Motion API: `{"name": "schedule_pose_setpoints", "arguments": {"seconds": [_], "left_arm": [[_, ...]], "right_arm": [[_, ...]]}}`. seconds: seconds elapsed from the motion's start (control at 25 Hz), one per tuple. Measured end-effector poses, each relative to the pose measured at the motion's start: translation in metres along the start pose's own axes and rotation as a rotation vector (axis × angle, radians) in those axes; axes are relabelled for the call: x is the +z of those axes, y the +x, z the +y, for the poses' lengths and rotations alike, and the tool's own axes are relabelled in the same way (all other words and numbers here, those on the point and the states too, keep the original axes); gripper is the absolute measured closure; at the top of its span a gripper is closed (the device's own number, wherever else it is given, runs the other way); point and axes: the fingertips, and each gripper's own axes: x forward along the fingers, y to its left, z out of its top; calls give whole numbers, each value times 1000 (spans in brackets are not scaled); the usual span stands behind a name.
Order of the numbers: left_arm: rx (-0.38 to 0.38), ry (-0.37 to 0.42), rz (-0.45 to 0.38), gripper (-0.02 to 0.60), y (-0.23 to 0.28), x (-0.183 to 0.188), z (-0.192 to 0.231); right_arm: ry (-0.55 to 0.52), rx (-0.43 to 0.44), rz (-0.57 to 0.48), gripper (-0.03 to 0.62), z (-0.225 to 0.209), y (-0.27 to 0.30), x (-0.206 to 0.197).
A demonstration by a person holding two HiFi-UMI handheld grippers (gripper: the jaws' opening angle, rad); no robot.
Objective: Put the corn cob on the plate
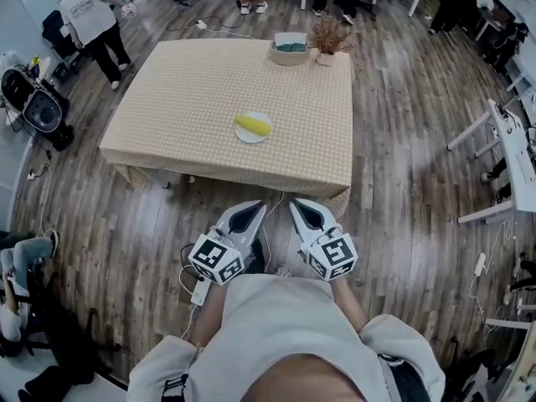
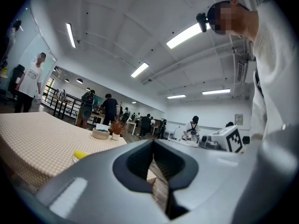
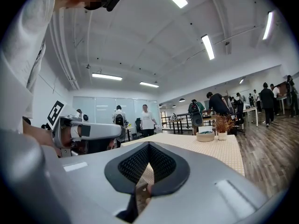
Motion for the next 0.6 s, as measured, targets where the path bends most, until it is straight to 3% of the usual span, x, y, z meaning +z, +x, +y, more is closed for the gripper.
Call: {"name": "schedule_pose_setpoints", "arguments": {"seconds": [0.6], "left_arm": [[-15, 21, -8, 574, -2, 3, -8]], "right_arm": [[-12, -4, -14, 597, 5, -4, 1]]}}
